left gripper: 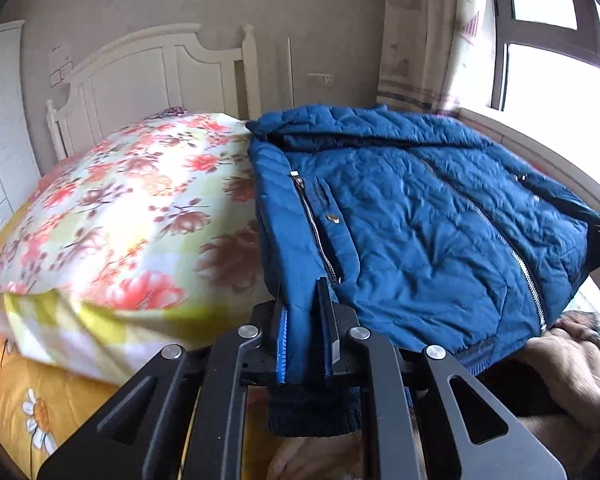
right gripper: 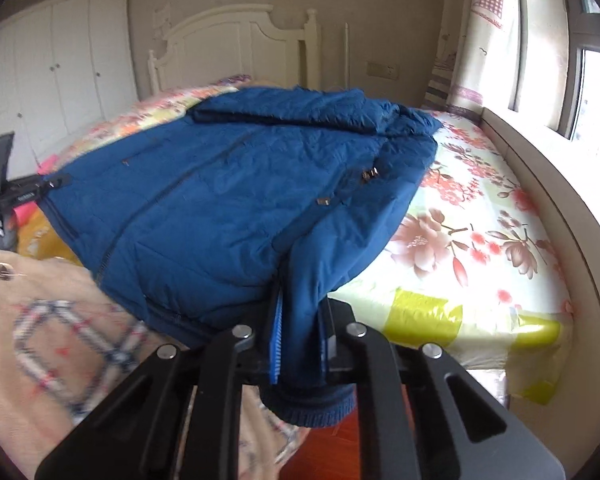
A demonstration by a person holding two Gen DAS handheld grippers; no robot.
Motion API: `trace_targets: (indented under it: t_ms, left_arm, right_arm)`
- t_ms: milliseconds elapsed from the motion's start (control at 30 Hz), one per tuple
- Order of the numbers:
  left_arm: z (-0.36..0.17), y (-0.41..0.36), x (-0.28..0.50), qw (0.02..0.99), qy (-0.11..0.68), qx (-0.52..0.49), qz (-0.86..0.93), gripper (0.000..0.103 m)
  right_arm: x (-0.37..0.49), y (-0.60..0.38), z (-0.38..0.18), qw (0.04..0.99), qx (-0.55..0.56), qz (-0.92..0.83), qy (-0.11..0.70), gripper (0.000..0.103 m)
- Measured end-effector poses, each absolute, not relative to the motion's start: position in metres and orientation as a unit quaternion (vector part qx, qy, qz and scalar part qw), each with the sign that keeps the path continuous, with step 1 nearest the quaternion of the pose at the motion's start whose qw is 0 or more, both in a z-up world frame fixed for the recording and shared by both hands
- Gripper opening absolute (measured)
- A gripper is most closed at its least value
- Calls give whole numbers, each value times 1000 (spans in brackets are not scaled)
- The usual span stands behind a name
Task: Fold large clothes
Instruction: 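Close the left gripper on the ribbed hem while the right gripper closes on it too, then lift the held hem with both grippers and fold it over toward the collar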
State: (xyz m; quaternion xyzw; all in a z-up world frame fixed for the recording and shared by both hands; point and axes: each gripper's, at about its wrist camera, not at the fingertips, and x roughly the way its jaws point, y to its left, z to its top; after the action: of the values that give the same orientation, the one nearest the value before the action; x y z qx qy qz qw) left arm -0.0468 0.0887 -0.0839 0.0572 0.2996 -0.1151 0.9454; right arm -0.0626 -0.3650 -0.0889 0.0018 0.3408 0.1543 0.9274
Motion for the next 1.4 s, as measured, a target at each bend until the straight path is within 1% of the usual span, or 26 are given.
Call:
trace_targets:
  t_ms: [167,233,300,333,367,400,433,500,567,600,700,833,900,933,967,1000,1033,1067,1100,1200,1333,1400]
  left_arm:
    - [-47,107,-87,959,254,29,-120,13]
    - [-31,111,-83,965,234,20,-119,13]
    - [-11,108,-61,970,213,24,-112,13]
    - [0,105,-48,973,202,28,-106,13]
    - [10,102,-37,976,190,32,-97,11]
    - [22,96,-22,980,174,38,-84,10]
    - [41,90,8,982,166,36,-82,10]
    - [59,80,51,980,175,29,-90,10]
    - [78,60,100,981,170,49,-73,10]
    - [88,49,131,983,161,68,-51,10]
    - [116,31,191,987,141,77,-7,10]
    - [144,30,229,989,110,81,55,11]
    - [143,34,245,987,118,84,69,11]
    - [135,40,256,985,137,80,65,11]
    - [120,47,269,982,164,75,54,11]
    - [107,51,278,979,187,72,46,11]
    - [83,58,295,970,230,68,31,11]
    - [61,63,309,960,273,59,13,11]
    - [41,67,320,950,308,46,-5,11]
    - [2,72,335,931,362,4,-53,11]
    - [-11,50,348,923,369,2,-110,11]
    - [-16,37,357,917,379,13,-125,11]
  right_arm:
    - [-105,-367,-36,945,22,183,270,13]
    - [-102,-369,-20,953,30,176,245,13]
    - [-84,-370,-4,957,36,166,235,13]
    - [-68,-368,5,961,27,153,228,13]
    - [-56,-368,11,963,23,147,224,13]
    - [-38,-367,17,964,22,143,221,13]
    - [-14,-366,27,965,22,142,219,13]
    - [24,-363,40,965,19,144,218,13]
    - [72,-359,54,966,19,131,221,13]
    - [97,-360,58,967,29,123,223,13]
    - [176,-372,62,964,70,88,243,12]
    - [275,-421,39,943,166,3,289,13]
    - [321,-451,7,908,220,-49,354,18]
    - [338,-462,-10,889,245,-44,384,25]
    - [341,-467,-22,880,266,-27,392,40]
    - [343,-471,-29,879,281,-9,386,48]
    - [341,-475,-32,882,285,1,376,64]
    - [339,-477,-34,887,281,9,367,72]
    - [338,-481,-33,891,275,19,360,72]
    - [338,-489,-29,903,234,20,359,73]
    - [345,-493,-39,909,152,11,388,74]
    - [354,-489,-53,903,122,22,412,74]
